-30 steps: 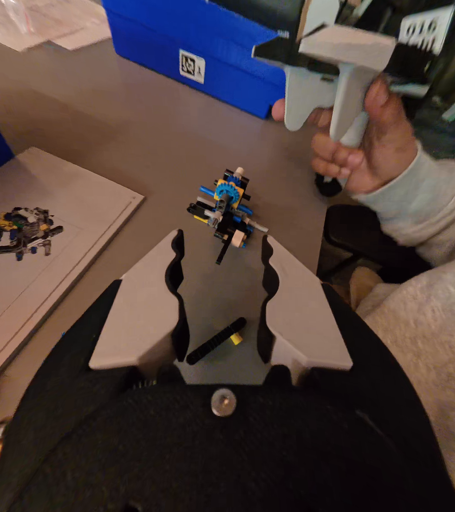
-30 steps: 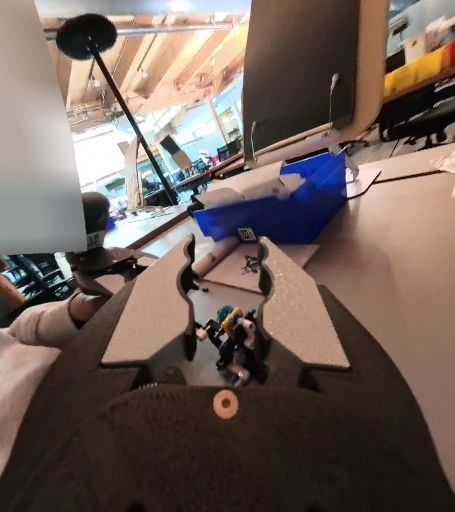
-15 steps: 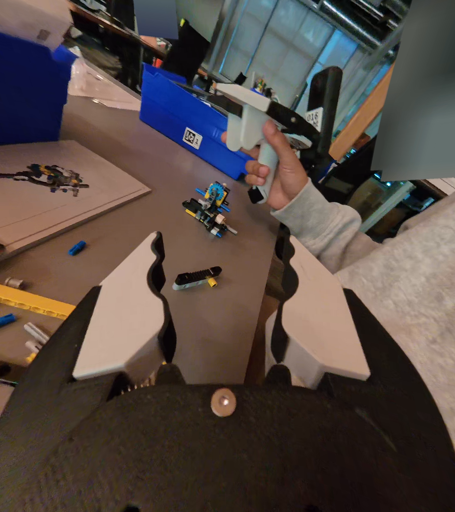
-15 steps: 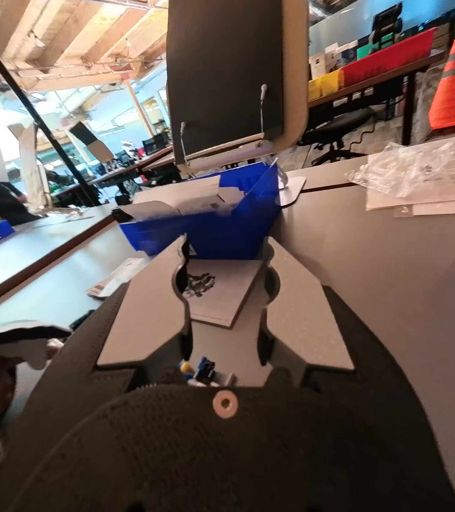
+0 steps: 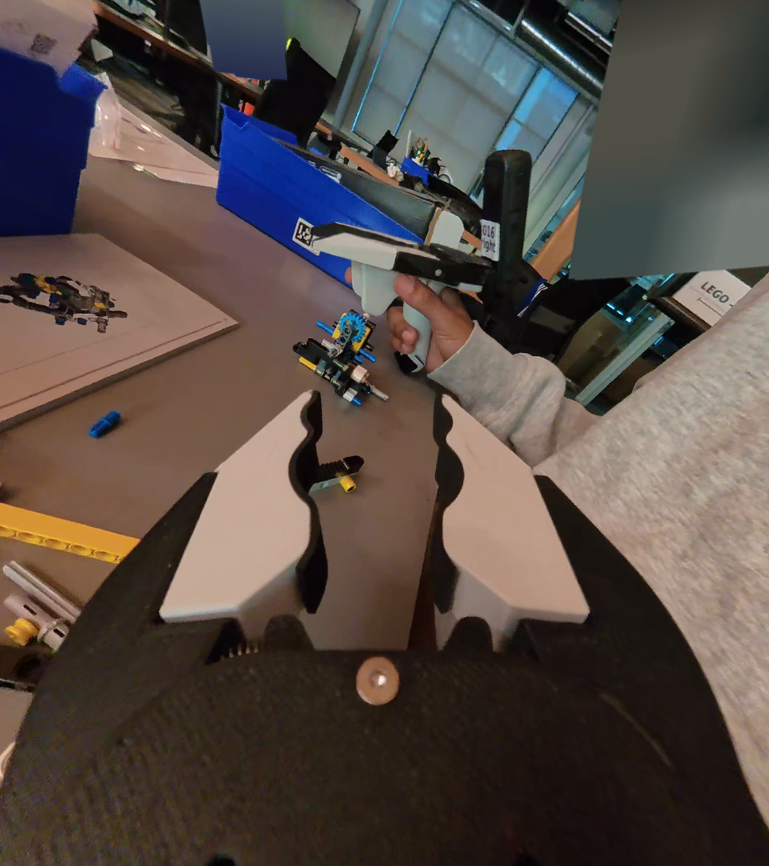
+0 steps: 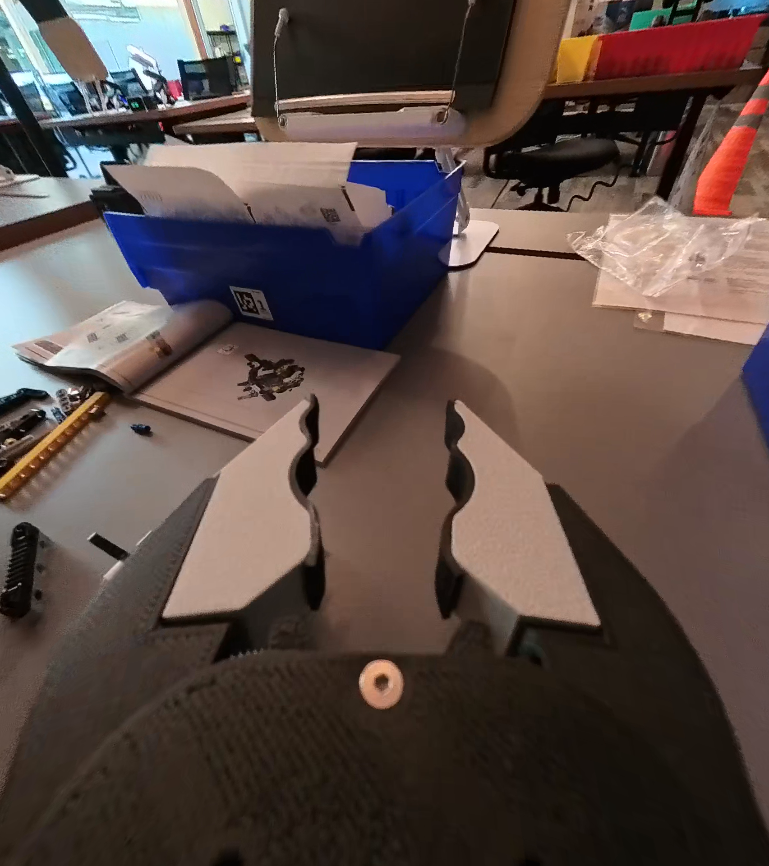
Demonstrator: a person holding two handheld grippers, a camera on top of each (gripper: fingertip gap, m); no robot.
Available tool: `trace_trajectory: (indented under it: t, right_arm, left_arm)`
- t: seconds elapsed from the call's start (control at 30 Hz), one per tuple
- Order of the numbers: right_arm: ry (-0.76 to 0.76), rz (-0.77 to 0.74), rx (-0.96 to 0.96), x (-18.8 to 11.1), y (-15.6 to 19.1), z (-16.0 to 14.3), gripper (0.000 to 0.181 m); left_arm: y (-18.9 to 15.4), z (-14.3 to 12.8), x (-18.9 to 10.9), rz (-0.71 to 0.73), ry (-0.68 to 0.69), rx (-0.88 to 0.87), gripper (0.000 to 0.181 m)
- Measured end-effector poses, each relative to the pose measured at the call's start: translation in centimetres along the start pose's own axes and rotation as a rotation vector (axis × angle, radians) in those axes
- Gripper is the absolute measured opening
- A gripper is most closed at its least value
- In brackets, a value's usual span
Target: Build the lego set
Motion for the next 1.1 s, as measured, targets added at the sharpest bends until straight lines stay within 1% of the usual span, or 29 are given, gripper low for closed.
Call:
trace_trajectory:
  t: [0.27, 0.6, 0.7, 0.8, 0.87, 0.93, 1.03, 1.07, 1.1]
  right_arm:
    - [0.023, -0.043, -0.033, 0.2, 0.2, -0.1, 0.054]
    - [0.037, -0.073, -0.024, 0.2, 0.0, -0.1, 0.054]
    - [0.037, -0.079, -0.029, 0.2, 0.0, -0.1, 0.054]
    - [0.03, -0.083, -0.032, 0.2, 0.1, -0.1, 0.055]
    - [0.018, -0.081, -0.023, 0.0, 0.0, 0.0, 0.056]
    - [0.001, -0.08, -0.005, -0.2, -0.2, 0.0, 0.057]
    - [-0.018, -0.075, 0.032, -0.5, -0.4, 0.1, 0.059]
    - [-0.023, -0.07, 0.045, -0.5, -0.5, 0.0, 0.061]
    - [-0.03, -0.067, 0.054, -0.6, -0.6, 0.1, 0.065]
  left_arm:
    - [-0.3, -0.1, 0.3, 0.033, 0.007, 0.047, 0.046]
    - [-0.2, -0.1, 0.3, 0.035, 0.004, 0.038, 0.047]
    - [-0.3, -0.2, 0.5, 0.049, 0.016, 0.058, 0.049]
    - [-0.5, 0.2, 1.0, 0.09, -0.016, 0.102, 0.052]
    - [-0.9, 1.0, 1.5, 0.105, -0.052, 0.102, 0.052]
    - [-0.9, 2.2, 2.1, 0.158, -0.064, 0.084, 0.054]
    - [0.3, 4.1, 2.9, 0.332, -0.025, 0.095, 0.061]
    - [0.8, 4.6, 3.1, 0.384, -0.008, 0.098, 0.062]
    - [1.1, 4.9, 3.4, 0.405, 0.007, 0.093, 0.062]
Point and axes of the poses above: each gripper's, where its closed fingertips meet, x out along the fingers, z out of its top, y = z × x across the jaws, the point moved 8 cm from there along -x, back along the fingers, and after that the axes turned 10 degrees about -x, right-handed, at the moved point
